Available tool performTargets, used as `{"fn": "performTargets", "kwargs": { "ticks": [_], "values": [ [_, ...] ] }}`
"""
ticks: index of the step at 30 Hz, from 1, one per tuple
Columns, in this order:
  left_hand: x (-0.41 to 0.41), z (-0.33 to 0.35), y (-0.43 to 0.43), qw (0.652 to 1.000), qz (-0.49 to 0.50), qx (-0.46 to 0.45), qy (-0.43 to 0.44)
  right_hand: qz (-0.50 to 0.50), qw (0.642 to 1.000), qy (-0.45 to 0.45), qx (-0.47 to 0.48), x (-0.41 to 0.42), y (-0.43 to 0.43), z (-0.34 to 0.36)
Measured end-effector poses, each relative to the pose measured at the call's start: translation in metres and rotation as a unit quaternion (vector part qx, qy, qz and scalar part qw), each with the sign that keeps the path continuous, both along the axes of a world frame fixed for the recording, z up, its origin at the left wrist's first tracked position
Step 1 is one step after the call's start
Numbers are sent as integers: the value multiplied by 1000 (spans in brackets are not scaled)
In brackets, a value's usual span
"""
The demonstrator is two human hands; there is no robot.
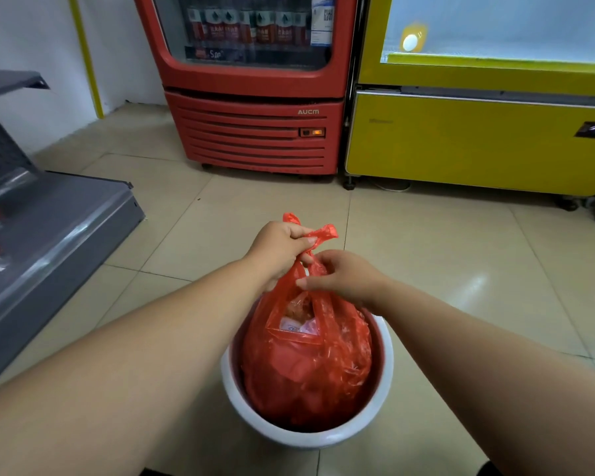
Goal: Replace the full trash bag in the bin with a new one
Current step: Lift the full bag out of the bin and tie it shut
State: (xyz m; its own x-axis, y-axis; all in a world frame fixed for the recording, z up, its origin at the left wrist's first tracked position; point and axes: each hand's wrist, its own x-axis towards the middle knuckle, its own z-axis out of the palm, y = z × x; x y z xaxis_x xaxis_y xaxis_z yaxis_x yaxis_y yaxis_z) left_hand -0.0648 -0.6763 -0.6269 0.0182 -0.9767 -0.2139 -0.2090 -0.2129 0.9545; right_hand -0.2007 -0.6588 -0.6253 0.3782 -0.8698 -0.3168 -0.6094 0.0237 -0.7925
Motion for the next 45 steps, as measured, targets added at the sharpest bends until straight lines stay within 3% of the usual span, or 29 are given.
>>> {"fn": "performTargets", "kwargs": {
  "ticks": [4, 7, 8, 9, 10, 12, 14, 16, 19, 22, 26, 30, 33, 40, 45],
  "values": [
    [1, 2, -2, 981, -13, -89, -170, -23, 978, 141, -152, 9, -3, -1],
    [2, 8, 1, 887, -160, -151, -407, -37, 970, 157, -180, 5, -3, -3],
    [3, 10, 1, 855, -212, -148, -450, -49, 968, 155, -191, 2, -3, -3],
    [4, 13, 2, 846, -250, -123, -455, -60, 966, 152, -202, -2, -3, -4],
    [5, 17, 3, 849, -275, -95, -441, -63, 962, 150, -218, -6, -3, -5],
    [4, 23, 4, 912, -262, -1, -315, -35, 939, 169, -298, -13, -1, -7],
    [4, 25, 4, 960, -197, 77, -183, 28, 881, 202, -427, -16, 3, -13],
    [6, 20, 3, 976, -158, 121, -85, 68, 823, 194, -530, -16, 5, -17],
    [8, 14, 2, 978, -146, 146, -13, 111, 782, 175, -587, -13, 5, -18],
    [17, 8, 2, 982, -156, 103, -34, 132, 796, 139, -575, -13, 6, -14],
    [35, -8, 9, 968, -183, -2, -172, 115, 852, 134, -493, -37, 13, -21],
    [50, -32, 16, 932, -174, -74, -310, 95, 928, 172, -317, -69, 22, -30],
    [58, -44, 21, 896, -200, -87, -386, 64, 959, 190, -198, -86, 25, -38],
    [74, -53, 28, 874, -204, -69, -435, 5, 976, 205, -68, -115, 33, -50],
    [74, -52, 31, 827, -227, -92, -506, 28, 964, 254, -78, -110, 28, -46]
  ]
}}
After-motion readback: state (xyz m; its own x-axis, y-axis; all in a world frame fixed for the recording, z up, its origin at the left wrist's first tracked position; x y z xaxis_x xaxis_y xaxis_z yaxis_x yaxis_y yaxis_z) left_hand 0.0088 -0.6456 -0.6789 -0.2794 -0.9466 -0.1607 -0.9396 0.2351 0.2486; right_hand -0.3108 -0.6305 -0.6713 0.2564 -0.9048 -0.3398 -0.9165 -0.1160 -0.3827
